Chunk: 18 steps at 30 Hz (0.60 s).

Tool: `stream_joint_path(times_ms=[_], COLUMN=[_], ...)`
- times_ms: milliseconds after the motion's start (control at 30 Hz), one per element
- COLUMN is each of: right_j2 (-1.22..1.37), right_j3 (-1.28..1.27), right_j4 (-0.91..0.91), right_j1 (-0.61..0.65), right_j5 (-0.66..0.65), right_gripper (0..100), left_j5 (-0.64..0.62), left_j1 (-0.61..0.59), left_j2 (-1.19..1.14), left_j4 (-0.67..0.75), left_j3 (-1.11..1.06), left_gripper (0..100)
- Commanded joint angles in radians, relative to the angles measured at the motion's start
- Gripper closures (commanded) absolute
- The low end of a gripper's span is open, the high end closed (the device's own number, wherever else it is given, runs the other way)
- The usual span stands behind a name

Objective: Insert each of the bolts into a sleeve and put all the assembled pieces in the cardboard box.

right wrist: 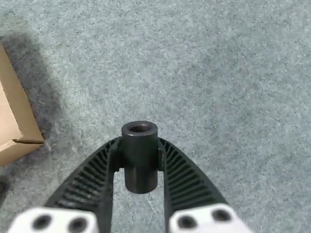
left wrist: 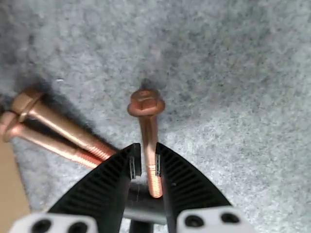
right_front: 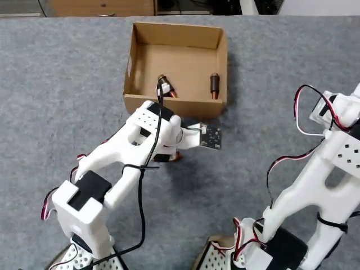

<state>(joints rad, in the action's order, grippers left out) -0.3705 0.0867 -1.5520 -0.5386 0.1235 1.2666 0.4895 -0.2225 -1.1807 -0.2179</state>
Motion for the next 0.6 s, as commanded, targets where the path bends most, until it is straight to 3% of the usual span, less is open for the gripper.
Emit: stream_joint_path(times_ms=[0, 567], right_j2=[-0.027, -0.03], right_j3=[-0.001, -0.048], right_j4=[0.026, 0.063], right_j1=[0.019, 0.03], right_j5=[-0.006, -0.006], right_gripper=[99.7, 99.7], left_j5=[-0.049, -0.12], left_j1=[0.011, 0.035], left_j2=[-0.001, -0.004], left_j4=[0.006, 0.112], left_j3=[0.011, -0.049], left_gripper=[93, 90])
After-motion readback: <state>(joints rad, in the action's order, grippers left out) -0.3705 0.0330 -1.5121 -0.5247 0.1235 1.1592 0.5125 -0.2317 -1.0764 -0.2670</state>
